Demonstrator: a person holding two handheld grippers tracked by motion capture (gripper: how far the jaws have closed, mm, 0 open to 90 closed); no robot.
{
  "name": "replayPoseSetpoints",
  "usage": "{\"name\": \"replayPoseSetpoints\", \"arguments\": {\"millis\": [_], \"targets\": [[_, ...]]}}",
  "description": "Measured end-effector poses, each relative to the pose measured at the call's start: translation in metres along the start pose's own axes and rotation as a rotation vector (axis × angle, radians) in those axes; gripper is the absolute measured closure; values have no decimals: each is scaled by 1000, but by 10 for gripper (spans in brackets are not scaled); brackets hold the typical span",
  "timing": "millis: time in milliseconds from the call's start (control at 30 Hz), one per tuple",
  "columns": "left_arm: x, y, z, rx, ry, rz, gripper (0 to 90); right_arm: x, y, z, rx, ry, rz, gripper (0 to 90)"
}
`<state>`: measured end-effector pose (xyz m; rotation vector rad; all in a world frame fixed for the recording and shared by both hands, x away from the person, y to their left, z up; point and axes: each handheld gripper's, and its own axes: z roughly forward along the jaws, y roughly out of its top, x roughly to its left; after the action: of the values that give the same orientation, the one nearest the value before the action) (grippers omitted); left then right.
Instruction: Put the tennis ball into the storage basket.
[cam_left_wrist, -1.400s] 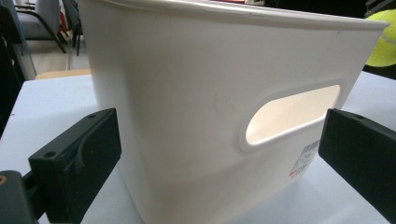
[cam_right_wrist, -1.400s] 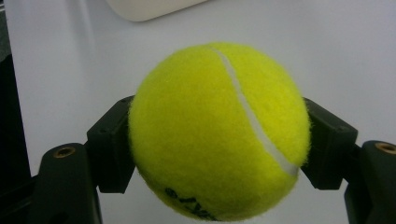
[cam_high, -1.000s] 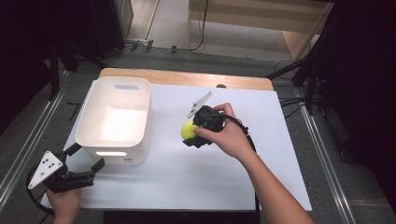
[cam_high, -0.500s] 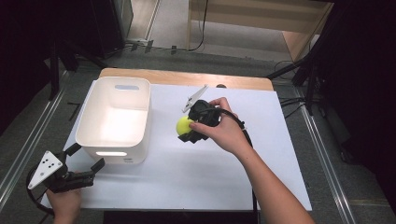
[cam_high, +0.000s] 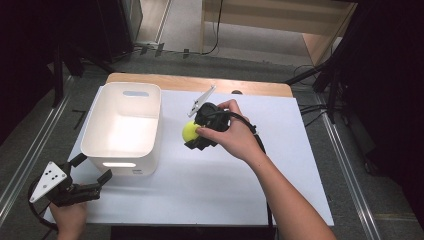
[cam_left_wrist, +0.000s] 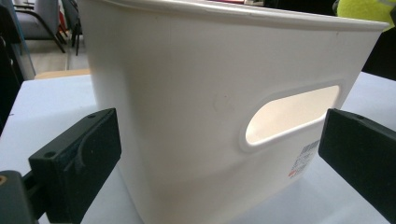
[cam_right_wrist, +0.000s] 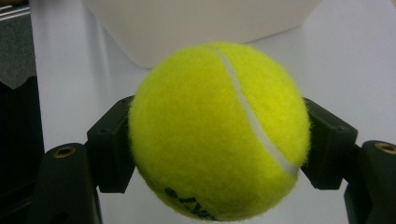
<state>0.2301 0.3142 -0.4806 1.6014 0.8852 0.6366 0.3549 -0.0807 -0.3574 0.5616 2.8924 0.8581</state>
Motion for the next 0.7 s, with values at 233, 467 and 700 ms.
{"name": "replayPoseSetpoints", "arguments": {"millis": [233, 467, 700], "targets": [[0, 0, 0, -1, 0, -3, 0, 1, 10, 0, 3, 2, -17, 233], [0, 0, 0, -2, 1, -8, 0, 4, 20, 2, 6, 8, -26, 234], [0, 0, -1, -3, -2, -9, 0, 7, 30, 5, 6, 11, -40, 234]]}}
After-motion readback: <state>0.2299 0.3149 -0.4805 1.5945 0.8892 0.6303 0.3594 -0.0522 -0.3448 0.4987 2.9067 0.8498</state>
